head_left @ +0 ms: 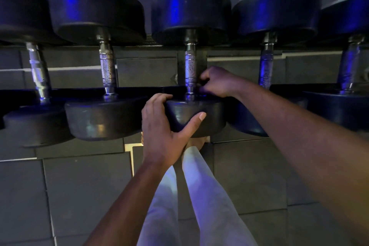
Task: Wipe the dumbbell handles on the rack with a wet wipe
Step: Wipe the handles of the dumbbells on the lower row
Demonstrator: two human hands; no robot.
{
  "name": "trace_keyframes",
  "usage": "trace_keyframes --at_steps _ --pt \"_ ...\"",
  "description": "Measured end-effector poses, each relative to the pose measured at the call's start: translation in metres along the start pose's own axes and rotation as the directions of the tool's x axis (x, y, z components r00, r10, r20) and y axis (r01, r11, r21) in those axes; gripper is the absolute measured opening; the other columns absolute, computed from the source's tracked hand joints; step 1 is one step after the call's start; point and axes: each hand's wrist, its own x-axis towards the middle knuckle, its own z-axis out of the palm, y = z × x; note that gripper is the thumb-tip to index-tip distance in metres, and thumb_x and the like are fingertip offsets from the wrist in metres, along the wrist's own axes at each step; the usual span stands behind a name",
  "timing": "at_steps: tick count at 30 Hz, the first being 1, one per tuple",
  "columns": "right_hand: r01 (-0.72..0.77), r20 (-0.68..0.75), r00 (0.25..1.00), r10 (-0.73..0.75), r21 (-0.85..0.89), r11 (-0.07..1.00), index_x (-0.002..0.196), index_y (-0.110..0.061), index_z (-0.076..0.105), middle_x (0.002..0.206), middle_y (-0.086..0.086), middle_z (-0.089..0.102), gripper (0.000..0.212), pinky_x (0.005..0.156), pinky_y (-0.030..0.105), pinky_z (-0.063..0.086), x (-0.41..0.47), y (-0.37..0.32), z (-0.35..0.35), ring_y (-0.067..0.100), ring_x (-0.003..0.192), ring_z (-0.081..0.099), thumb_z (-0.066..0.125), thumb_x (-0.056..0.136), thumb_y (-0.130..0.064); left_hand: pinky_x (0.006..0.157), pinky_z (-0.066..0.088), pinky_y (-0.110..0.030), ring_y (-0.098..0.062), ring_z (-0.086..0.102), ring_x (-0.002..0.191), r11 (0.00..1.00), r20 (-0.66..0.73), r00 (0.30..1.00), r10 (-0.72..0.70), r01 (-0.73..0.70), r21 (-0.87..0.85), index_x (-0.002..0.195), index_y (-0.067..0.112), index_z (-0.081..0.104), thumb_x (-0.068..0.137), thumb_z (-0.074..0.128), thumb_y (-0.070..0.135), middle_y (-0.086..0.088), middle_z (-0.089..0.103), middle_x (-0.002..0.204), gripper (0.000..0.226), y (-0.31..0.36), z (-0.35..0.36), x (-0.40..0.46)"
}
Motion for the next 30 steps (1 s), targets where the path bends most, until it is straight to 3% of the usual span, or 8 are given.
trace_keyframes --at_steps 3,7,12,17,22,25,28,30 --pt "0.056 -0.017 0.998 -0.056 0.031 0.998 0.097 -0.014 0.078 0.085 0.001 0.072 0.012 0.066 0.023 0.046 -0.01 0.009 -0.005 0.011 0.076 0.063 0.076 0.094 -0.025 0.113 0.045 -0.035 -0.013 0.047 0.134 1.0 -0.002 1.0 0.003 -0.003 -0.01 0.14 0.02 0.057 0.08 0.076 0.08 0.008 0.052 0.142 0.087 -0.001 0.0 -0.001" --pt "0.164 -0.059 0.986 -0.159 0.085 0.983 0.093 -0.007 0.075 0.095 0.016 0.074 0.017 0.076 0.034 0.052 -0.02 0.02 -0.003 0.016 0.083 0.066 0.078 0.093 -0.024 0.113 0.046 -0.039 -0.015 0.048 0.134 1.0 -0.006 1.0 0.001 -0.001 -0.004 0.14 0.019 0.057 0.08 0.076 0.079 0.006 0.053 0.142 0.087 -0.001 0.001 -0.001" --pt "0.291 -0.208 0.942 -0.262 0.124 0.949 0.095 -0.012 0.078 0.093 0.004 0.076 0.015 0.086 0.039 0.053 -0.028 0.012 0.003 0.02 0.091 0.07 0.083 0.089 -0.025 0.113 0.045 -0.038 -0.016 0.049 0.133 1.0 -0.011 1.0 0.008 -0.009 -0.004 0.14 0.017 0.057 0.08 0.077 0.077 0.004 0.053 0.141 0.087 -0.001 0.001 -0.001" --pt "0.368 -0.17 0.91 -0.377 -0.085 0.926 0.107 -0.026 0.08 0.096 -0.011 0.064 0.027 0.085 0.034 0.054 -0.022 0.001 -0.005 0.013 0.094 0.067 0.086 0.084 -0.038 0.113 0.046 -0.038 -0.014 0.048 0.134 1.0 0.006 1.0 0.003 -0.003 -0.007 0.141 0.02 0.056 0.081 0.075 0.082 0.006 0.052 0.142 0.088 -0.001 0.0 -0.001" --pt "0.417 -0.115 0.868 -0.483 -0.359 0.835 0.114 -0.037 0.077 0.112 -0.012 0.077 0.026 0.084 0.032 0.052 -0.02 -0.007 -0.013 0.018 0.109 0.07 0.075 0.089 -0.043 0.113 0.046 -0.042 -0.015 0.049 0.134 1.0 -0.002 1.0 0.0 0.0 -0.009 0.141 0.019 0.056 0.08 0.075 0.08 0.005 0.053 0.142 0.087 0.0 -0.001 -0.002" --pt "0.408 -0.25 0.821 -0.513 -0.372 0.834 0.103 -0.033 0.078 0.105 -0.013 0.076 0.019 0.071 0.029 0.042 -0.02 -0.009 -0.01 0.018 0.101 0.071 0.07 0.092 -0.046 0.114 0.047 -0.042 -0.015 0.048 0.135 1.0 0.002 1.0 -0.005 0.005 -0.018 0.141 0.02 0.056 0.08 0.076 0.079 0.005 0.052 0.142 0.087 0.002 -0.001 -0.003" --pt "0.355 -0.436 0.759 -0.483 -0.345 0.869 0.092 -0.023 0.075 0.089 -0.005 0.069 0.037 0.061 0.031 0.041 -0.014 -0.017 -0.011 0.021 0.084 0.067 0.058 0.096 -0.056 0.113 0.047 -0.041 -0.013 0.048 0.135 1.0 0.016 1.0 -0.007 0.008 -0.02 0.142 0.022 0.055 0.079 0.076 0.08 0.008 0.051 0.142 0.088 0.002 -0.003 -0.003" --pt "0.243 -0.584 0.692 -0.423 -0.364 0.899 0.091 -0.023 0.075 0.084 -0.001 0.07 0.041 0.06 0.033 0.042 -0.007 -0.027 -0.019 0.029 0.081 0.069 0.055 0.097 -0.058 0.113 0.047 -0.039 -0.011 0.047 0.135 0.999 0.021 1.0 -0.015 0.016 -0.03 0.142 0.024 0.055 0.078 0.076 0.08 0.01 0.05 0.142 0.088 0.002 -0.004 -0.002"
